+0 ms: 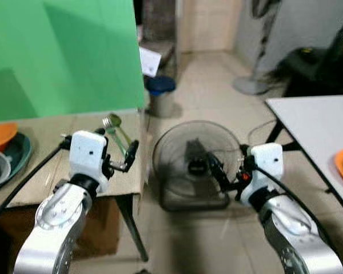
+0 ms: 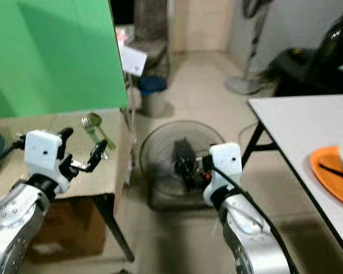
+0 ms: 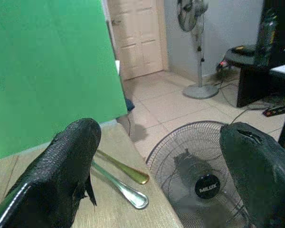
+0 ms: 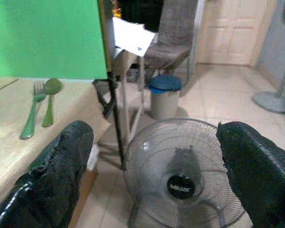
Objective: Setting the table
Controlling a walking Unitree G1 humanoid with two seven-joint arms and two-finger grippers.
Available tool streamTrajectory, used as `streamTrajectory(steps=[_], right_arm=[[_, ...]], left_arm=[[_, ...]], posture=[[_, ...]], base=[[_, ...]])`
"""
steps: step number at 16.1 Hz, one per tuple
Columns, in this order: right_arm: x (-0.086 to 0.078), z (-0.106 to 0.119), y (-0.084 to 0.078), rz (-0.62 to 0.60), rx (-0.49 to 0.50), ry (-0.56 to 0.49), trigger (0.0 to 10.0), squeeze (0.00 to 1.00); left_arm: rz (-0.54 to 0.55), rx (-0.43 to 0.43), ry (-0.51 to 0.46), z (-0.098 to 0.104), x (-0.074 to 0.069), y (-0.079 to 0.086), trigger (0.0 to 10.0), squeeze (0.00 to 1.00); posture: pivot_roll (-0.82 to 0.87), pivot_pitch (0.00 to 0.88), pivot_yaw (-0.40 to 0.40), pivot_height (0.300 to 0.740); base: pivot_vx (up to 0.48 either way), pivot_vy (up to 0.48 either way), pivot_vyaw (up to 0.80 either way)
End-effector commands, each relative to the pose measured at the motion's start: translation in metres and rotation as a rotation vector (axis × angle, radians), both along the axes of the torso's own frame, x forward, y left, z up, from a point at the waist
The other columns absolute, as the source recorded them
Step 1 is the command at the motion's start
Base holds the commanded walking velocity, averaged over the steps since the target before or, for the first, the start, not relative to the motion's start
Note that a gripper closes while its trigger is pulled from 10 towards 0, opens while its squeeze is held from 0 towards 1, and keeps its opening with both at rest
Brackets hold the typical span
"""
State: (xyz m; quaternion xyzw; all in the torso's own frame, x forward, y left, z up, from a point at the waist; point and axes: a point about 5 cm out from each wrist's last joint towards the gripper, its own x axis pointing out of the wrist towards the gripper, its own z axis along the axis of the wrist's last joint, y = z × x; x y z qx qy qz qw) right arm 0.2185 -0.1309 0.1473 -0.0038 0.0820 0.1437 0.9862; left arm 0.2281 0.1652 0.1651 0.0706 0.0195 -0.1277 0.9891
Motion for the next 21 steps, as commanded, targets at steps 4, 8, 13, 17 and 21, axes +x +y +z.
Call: streamTrajectory(steps=[4, 8, 13, 17, 21], right_arm=[[0.0039, 0.0022, 0.0016, 0.022, 0.050, -0.002, 10.0, 1.00], [0.0038, 0.0029, 0.0039, 0.047, 0.070, 0.002, 10.0, 1.00], [0.0062, 0.0037, 0.0043, 0.046, 0.068, -0.005, 10.0, 1.00], [0.0057, 0.0014, 0.0037, 0.037, 0.051, 0.004, 10.0, 1.00], [0.0063, 0.0016, 0.0047, 0.046, 0.048, 0.000, 10.0, 1.00]], left_arm=[[0.017, -0.031, -0.023, 0.0039, -0.0001, -0.0017, 10.0, 0.00], [0.039, -0.042, -0.037, 0.0052, -0.0001, -0.0008, 10.0, 0.00], [0.047, -0.020, -0.033, 0.0049, -0.0002, 0.0024, 10.0, 0.00], [0.022, -0.007, -0.029, 0.0037, -0.0013, 0.0007, 10.0, 0.00], [-0.003, -0.010, -0.025, 0.0030, -0.0022, -0.0011, 10.0, 0.00]], posture=[[0.16, 0.000, 0.045, 0.740], [0.16, 0.000, 0.034, 0.740], [0.17, 0.000, 0.031, 0.740], [0.17, 0.000, 0.036, 0.740], [0.17, 0.000, 0.034, 0.740]], base=[[0.000, 0.167, 0.00], [0.000, 0.000, 0.20], [0.283, 0.000, 0.80], [0.323, 0.000, 0.00], [0.324, 0.000, 0.00]])
